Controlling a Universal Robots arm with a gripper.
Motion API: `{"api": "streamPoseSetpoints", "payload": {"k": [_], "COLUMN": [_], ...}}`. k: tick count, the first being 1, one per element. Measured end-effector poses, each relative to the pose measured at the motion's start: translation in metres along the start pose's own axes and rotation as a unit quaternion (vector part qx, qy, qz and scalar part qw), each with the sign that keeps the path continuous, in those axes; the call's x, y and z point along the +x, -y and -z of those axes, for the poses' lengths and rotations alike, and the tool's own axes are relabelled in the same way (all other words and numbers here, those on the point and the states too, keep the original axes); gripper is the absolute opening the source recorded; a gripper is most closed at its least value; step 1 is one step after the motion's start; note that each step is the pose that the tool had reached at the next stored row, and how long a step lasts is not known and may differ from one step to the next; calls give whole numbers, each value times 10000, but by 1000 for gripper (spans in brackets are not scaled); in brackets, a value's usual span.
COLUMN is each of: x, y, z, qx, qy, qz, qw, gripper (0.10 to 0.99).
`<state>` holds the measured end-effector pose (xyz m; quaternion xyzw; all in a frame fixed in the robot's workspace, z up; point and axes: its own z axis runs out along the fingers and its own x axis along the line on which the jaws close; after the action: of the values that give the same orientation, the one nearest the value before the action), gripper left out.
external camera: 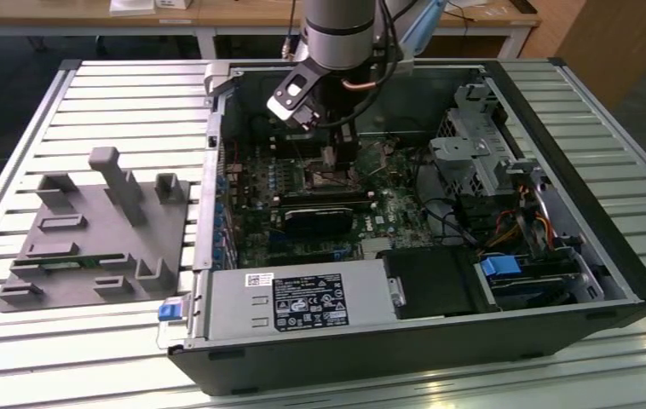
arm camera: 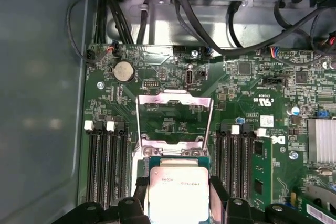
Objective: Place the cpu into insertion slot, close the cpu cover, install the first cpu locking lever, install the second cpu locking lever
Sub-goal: 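Place the cpu into insertion slot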
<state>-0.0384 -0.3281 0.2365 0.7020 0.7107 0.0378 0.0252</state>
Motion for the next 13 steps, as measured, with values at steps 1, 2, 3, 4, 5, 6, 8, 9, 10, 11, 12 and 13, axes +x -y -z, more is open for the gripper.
{"api": "streamPoseSetpoints", "payload": {"k": [1,2,3,4,5,6,8,9,10,11,12,13], "x": [5,9,12,15,19,24,34,40,46,51,53,54], "y": [1,2,3,5,7,10,17,21,27,35,42,51], "z": [-8,-15,-22,-30,-37,-46,-63,-70,-78,-85,-94,-103], "qx": [-1,-1,-1,-1,0,-1,0,0,-1,-1,-1,-1], "qy": [-1,-1,-2,-2,-1,-1,-1,-1,-2,-2,-2,-2], "qz": [0,1,1,2,2,3,5,7,7,7,7,7], "qw": [10000,10000,10000,10000,10000,10000,10000,10000,10000,10000,10000,10000], "gripper": [541,541,541,541,541,541,541,541,541,541,541,541]}}
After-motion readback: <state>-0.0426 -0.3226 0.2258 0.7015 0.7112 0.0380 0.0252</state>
